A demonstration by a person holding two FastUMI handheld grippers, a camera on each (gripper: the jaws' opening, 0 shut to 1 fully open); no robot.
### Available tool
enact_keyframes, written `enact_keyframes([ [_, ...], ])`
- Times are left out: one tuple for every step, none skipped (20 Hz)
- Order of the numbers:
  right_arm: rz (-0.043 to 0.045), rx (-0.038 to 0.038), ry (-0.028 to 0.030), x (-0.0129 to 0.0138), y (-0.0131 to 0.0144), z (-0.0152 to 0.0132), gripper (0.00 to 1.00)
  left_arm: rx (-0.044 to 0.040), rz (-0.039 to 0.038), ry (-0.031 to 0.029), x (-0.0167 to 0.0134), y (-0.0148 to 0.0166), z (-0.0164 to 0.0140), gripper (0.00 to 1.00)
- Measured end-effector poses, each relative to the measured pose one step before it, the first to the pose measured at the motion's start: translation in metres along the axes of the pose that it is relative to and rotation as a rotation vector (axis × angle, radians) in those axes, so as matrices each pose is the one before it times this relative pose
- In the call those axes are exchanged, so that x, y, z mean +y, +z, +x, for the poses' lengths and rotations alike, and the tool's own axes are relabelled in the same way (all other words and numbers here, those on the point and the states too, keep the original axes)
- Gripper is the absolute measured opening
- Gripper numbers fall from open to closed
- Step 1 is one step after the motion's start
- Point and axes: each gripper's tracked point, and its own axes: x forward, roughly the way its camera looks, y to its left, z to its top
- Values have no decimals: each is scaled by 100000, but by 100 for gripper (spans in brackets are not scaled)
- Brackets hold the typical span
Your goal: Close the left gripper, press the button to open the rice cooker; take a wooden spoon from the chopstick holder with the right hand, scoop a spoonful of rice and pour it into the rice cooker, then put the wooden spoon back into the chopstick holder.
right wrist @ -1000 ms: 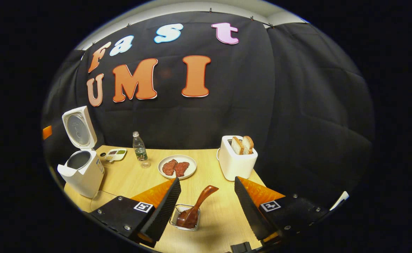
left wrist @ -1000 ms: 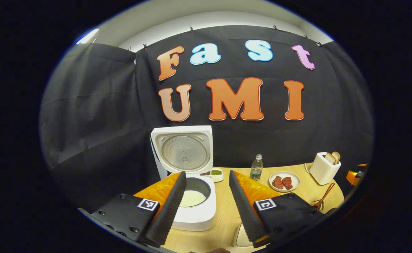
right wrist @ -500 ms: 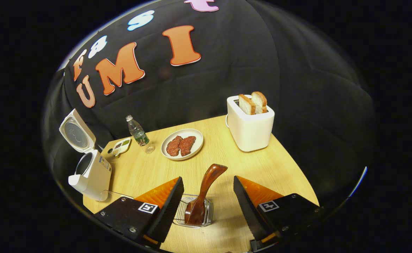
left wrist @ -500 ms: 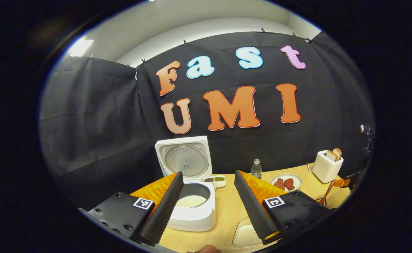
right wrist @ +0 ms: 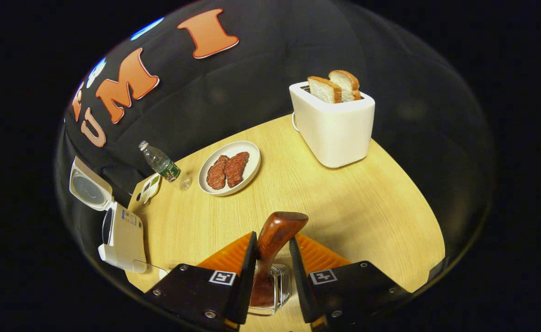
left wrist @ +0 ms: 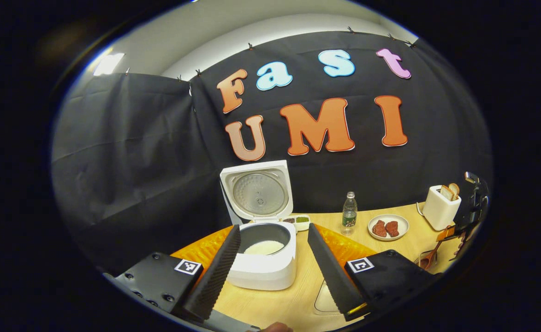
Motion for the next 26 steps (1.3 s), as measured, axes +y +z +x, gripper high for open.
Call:
enact_keyframes([
  [-270, 279, 133, 163, -219, 87, 40, 104, 390, 136, -77, -110, 8, 99],
  [8, -673, 146, 155, 114, -70, 37, 104, 336, 59, -77, 29, 104, 99],
  [759, -1030, 57, 78, 160, -158, 30, 17, 183, -212, -183, -39, 58, 99],
  [1799, -1058, 514, 14, -18, -173, 27, 144, 51, -499, -251, -66, 108, 99],
  [2665, -548, 1530, 352, -51, -244, 24, 873, 96, -1061, -327, -254, 143, 99],
  [2442, -684, 1329, 212, -46, -327, 22, 1384, 186, -1045, -354, -315, 249, 99],
  [880, -984, 1249, 156, -7, -352, 22, 289, -1, -559, -199, -201, 182, 99],
  [113, -1381, 767, 1, -204, -441, 18, 116, 111, -829, -121, 84, 103, 99],
  [756, -1690, 862, 80, 42, -613, 16, -260, 304, -440, -67, 79, 126, 99],
  [177, -1451, 410, -65, -192, -611, 15, -620, 257, -595, -108, 154, 190, 99],
  [322, -1759, 407, -30, -140, -475, 11, -513, 216, -641, -237, 46, 92, 99],
  [518, -1525, 851, 150, -167, -576, 15, -646, 122, -762, -52, 76, 86, 100],
  [-190, -1961, 488, 33, -91, -403, 15, -609, 65, -521, 35, 141, 154, 99],
  [-108, -1414, -173, -158, -138, -380, 15, -299, -107, -539, 7, 32, 168, 99],
  [513, -2192, -56, 71, 86, -324, 13, -362, -178, -418, 45, -4, 134, 100],
  [-360, -1049, -471, -68, -242, -302, 12, -247, -231, -527, 67, 24, 16, 100],
  [687, -1172, -1045, -125, 3, -231, 10, -114, 10, -377, 160, 48, 187, 99],
  [724, -756, -553, 102, 142, -291, 10, -251, -37, -252, 365, 29, 170, 99],
  [-324, -1384, -698, 123, 492, -190, 8, -419, -193, -154, 267, 135, 56, 99],
  [-839, -1413, 1232, 519, 497, -509, 7, -651, -737, -104, 399, 154, 8, 99],
  [-1471, -2471, -173, 377, 756, -514, 7, -552, -1153, -381, 382, 193, 152, 99],
  [-1131, -2300, 264, 335, 886, -521, 7, -808, -1666, 242, 506, 109, 59, 100],
  [-1246, -2309, -16, 526, 896, -676, 7, -1023, -2025, 279, 528, 127, 59, 99],
  [-1351, -2726, 429, 614, 926, -810, 7, -796, -1466, 956, 721, 282, 119, 99],
  [-1661, -2761, 836, 721, 1043, -588, 7, -504, -1645, -79, 504, 76, 143, 100],
  [-1460, -2182, 1104, 895, 833, -813, 7, -123, -1431, 274, 521, 72, 170, 94],
])
